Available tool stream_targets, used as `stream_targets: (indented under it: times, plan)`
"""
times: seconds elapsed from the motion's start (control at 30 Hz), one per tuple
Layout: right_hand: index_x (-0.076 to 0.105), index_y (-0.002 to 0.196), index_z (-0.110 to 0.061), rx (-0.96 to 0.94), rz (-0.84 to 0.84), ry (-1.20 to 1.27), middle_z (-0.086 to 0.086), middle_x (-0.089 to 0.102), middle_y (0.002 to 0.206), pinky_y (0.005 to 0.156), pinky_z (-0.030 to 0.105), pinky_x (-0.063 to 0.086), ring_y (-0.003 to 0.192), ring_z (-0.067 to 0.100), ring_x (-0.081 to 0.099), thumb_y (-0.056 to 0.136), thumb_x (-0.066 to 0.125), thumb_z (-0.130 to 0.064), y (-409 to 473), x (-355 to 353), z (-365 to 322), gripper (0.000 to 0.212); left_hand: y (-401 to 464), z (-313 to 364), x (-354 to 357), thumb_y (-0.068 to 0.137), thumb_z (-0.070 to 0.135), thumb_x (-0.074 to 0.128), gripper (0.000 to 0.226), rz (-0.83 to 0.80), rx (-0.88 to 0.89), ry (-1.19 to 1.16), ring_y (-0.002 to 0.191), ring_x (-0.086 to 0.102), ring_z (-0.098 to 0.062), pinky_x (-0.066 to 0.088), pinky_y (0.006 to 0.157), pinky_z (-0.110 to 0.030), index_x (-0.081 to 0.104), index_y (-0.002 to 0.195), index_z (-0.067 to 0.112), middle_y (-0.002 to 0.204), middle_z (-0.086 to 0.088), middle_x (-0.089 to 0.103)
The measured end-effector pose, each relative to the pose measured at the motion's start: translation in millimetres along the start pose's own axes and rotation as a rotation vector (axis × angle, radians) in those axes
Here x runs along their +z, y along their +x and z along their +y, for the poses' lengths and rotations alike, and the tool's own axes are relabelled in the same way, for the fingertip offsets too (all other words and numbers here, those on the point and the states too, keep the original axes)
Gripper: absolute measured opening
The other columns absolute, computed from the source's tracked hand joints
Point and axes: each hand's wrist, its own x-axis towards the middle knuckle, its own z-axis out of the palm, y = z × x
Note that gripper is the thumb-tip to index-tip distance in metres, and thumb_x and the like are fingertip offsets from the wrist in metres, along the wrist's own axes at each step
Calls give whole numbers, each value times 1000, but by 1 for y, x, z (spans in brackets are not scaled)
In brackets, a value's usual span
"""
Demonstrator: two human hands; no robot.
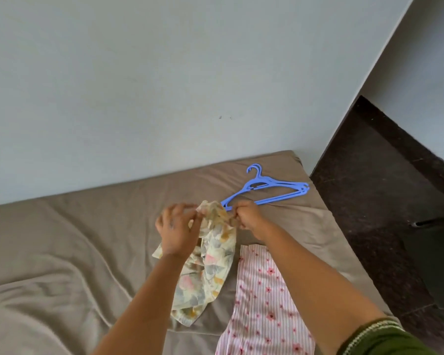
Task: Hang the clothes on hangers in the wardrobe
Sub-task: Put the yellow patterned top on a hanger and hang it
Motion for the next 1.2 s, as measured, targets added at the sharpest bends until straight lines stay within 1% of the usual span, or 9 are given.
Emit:
stream_targets:
  times: [0.1, 0.23, 0.4, 0.57, 0.67, 0.83, 0.97, 1.07, 1.2]
  plan:
    - [65, 100, -14, -27, 121, -382, 11, 64, 106, 81, 33, 47, 104, 31, 60, 93, 49, -14, 77, -7, 43, 18, 2, -30, 54, 89, 48, 35, 49, -64, 60, 69, 94, 59, -22, 32, 102, -49, 72, 69, 22, 82, 14, 67]
    - [38, 141, -1, -124, 84, -857, 19, 36, 146, 110, 36, 29, 135, 33, 35, 99, 41, -10, 155, -4, 93, 43, 5, -68, 130, 85, 39, 60, 22, -181, 52, 168, 87, 62, -27, 42, 89, -44, 67, 78, 19, 84, 5, 66]
    - [28, 147, -9, -256, 128, -1193, 12, 26, 154, 115, 40, 21, 142, 29, 26, 99, 42, -15, 233, 7, 139, 51, 40, -88, 209, 94, 50, 51, 59, -269, -66, 97, 124, 48, -28, 36, 103, -38, 40, 138, 14, 135, -5, 52]
    - [50, 128, -10, -355, 198, -1341, 10, 48, 130, 97, 38, 41, 124, 28, 44, 98, 40, -9, 255, 8, 169, 31, 74, -76, 277, 88, 48, 61, 66, -398, 151, 193, 132, 32, -25, 26, 109, -34, 38, 139, 13, 143, -2, 38]
    - [51, 124, -12, -418, 267, -1410, 7, 49, 126, 91, 39, 46, 120, 25, 44, 96, 45, -11, 249, 9, 180, 28, 78, -81, 299, 95, 23, 51, 33, -391, 34, 246, 124, 36, -27, 27, 104, -35, 52, 127, 15, 136, -4, 43]
    - [60, 117, -11, -438, 318, -1494, 6, 49, 122, 88, 38, 46, 120, 25, 43, 94, 48, -10, 233, -10, 161, 26, 92, -93, 267, 95, 11, 46, 26, -450, -62, 26, 120, 47, -31, 39, 97, -33, 66, 111, 9, 124, -11, 56]
    - [71, 78, -12, -506, 564, -1281, 14, 61, 109, 80, 48, 53, 112, 37, 49, 61, 84, -12, 204, -42, 127, 21, 93, -88, 187, 102, 13, 37, 27, -601, -55, 53, 127, 44, -32, 33, 98, -30, 61, 112, 6, 135, -20, 48]
    - [68, 77, -13, -535, 518, -1005, 29, 50, 130, 85, 74, 39, 124, 60, 37, 64, 85, -17, 174, -39, 90, 22, 90, -69, 106, 104, 18, 36, 24, -487, -82, -33, 92, 56, -28, 33, 71, -29, 54, 89, 13, 94, -12, 61]
    - [67, 86, -20, -626, 432, -859, 24, 29, 147, 104, 71, 15, 143, 48, 8, 80, 73, -30, 98, -15, 7, 13, 81, -35, 12, 103, 29, 38, 32, -237, -176, -165, 68, 55, -28, 40, 61, -33, 45, 74, 17, 66, -4, 52]
